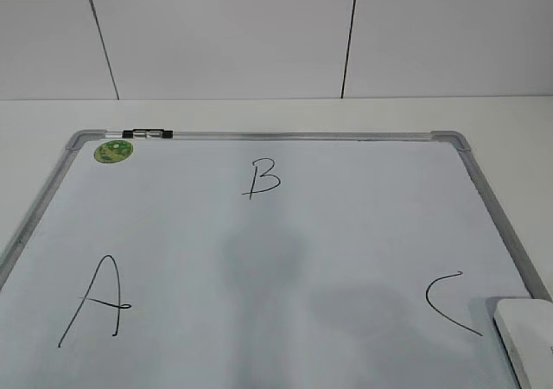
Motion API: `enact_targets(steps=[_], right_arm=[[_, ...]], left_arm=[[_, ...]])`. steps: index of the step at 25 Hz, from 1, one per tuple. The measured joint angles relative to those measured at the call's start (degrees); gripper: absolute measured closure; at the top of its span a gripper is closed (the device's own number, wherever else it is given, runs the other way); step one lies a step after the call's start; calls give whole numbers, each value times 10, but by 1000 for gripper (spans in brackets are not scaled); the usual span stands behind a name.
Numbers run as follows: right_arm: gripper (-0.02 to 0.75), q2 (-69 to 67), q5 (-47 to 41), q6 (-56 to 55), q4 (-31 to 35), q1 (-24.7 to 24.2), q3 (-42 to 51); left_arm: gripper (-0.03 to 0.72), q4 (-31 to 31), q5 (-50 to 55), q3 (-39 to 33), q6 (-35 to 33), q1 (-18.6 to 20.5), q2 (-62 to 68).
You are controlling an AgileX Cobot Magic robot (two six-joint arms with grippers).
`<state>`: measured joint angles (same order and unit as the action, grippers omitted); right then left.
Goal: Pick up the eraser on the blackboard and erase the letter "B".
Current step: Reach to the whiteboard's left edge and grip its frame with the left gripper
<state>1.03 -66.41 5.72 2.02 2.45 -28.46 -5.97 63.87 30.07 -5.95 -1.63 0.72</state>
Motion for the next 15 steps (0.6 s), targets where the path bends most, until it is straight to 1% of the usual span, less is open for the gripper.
enact_targets(steps=[15], right_arm=[[154, 0, 0, 0, 0, 0, 0]], left_arm=[[462, 0, 0, 0, 0, 0, 0]])
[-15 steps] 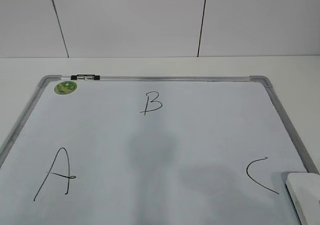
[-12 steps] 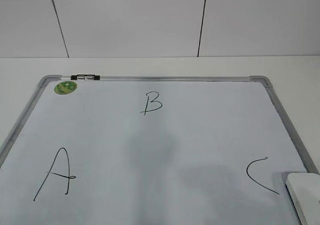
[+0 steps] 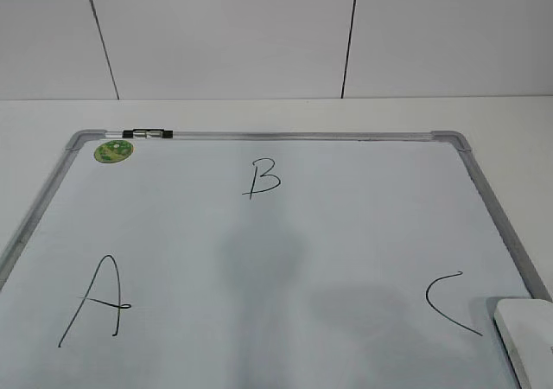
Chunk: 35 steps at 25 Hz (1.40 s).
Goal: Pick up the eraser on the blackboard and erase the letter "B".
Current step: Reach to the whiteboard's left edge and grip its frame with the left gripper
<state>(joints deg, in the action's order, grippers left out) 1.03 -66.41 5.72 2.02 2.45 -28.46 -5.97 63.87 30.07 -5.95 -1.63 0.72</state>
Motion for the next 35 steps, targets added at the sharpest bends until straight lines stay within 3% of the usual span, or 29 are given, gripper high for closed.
enact_targets(steps=[8, 24, 35], right_arm=[[154, -17, -22, -3, 6, 0, -18], [154, -245, -55, -75, 50, 0, -59], [154, -345, -56, -76, 96, 0, -59]], left_arm=[[462, 0, 0, 0, 0, 0, 0], [462, -2, 0, 0, 0, 0, 6], [462, -1, -9, 62, 8, 0, 236]])
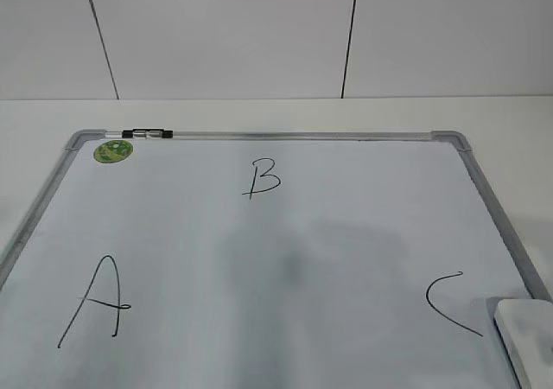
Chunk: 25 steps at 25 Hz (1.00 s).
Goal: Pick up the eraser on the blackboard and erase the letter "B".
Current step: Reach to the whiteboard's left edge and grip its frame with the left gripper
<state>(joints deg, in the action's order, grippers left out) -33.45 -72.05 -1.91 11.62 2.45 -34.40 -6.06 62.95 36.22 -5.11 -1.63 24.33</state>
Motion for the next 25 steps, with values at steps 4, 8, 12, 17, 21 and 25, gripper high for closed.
enact_targets(steps=[4, 8, 12, 17, 21, 25], right_arm=[[154, -21, 1, 0, 0, 0, 0], [154, -37, 2, 0, 0, 0, 0], [154, -43, 2, 0, 1, 0, 0], [154, -44, 3, 0, 2, 0, 0], [154, -44, 3, 0, 11, 0, 0], [154, -44, 3, 0, 21, 0, 0]], left_arm=[[462, 0, -9, 36, 19, 0, 128], [462, 3, -11, 94, 22, 0, 277], [462, 5, -16, 162, 22, 0, 427], [462, 5, -21, 251, 18, 0, 585], [462, 13, -34, 313, 18, 0, 680], [462, 21, -50, 346, 15, 0, 751]])
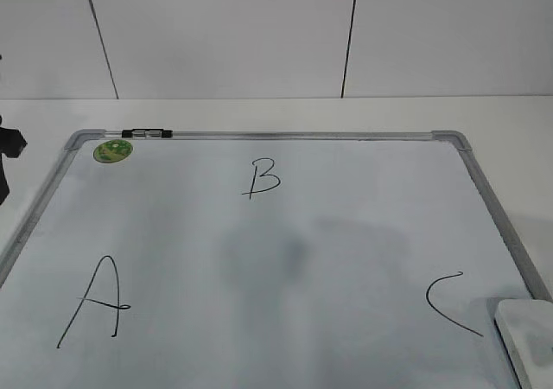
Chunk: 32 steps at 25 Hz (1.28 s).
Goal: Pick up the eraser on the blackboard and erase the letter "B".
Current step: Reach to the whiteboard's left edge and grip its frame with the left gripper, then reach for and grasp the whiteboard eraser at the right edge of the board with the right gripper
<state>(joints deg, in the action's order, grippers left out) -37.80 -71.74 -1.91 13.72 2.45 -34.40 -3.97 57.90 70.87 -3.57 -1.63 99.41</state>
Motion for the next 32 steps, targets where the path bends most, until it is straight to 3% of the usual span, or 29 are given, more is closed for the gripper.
enact_targets(steps=[24, 26, 30, 32], right_arm=[[154, 0, 0, 0, 2, 0, 0], [154, 0, 0, 0, 2, 0, 0], [154, 0, 0, 0, 2, 0, 0], [154, 0, 0, 0, 2, 0, 0]], left_arm=[[463, 5, -44, 35, -19, 0, 139], [487, 5, -44, 35, -19, 0, 139], [643, 4, -43, 36, -19, 0, 139], [662, -3, -42, 36, -12, 0, 139]])
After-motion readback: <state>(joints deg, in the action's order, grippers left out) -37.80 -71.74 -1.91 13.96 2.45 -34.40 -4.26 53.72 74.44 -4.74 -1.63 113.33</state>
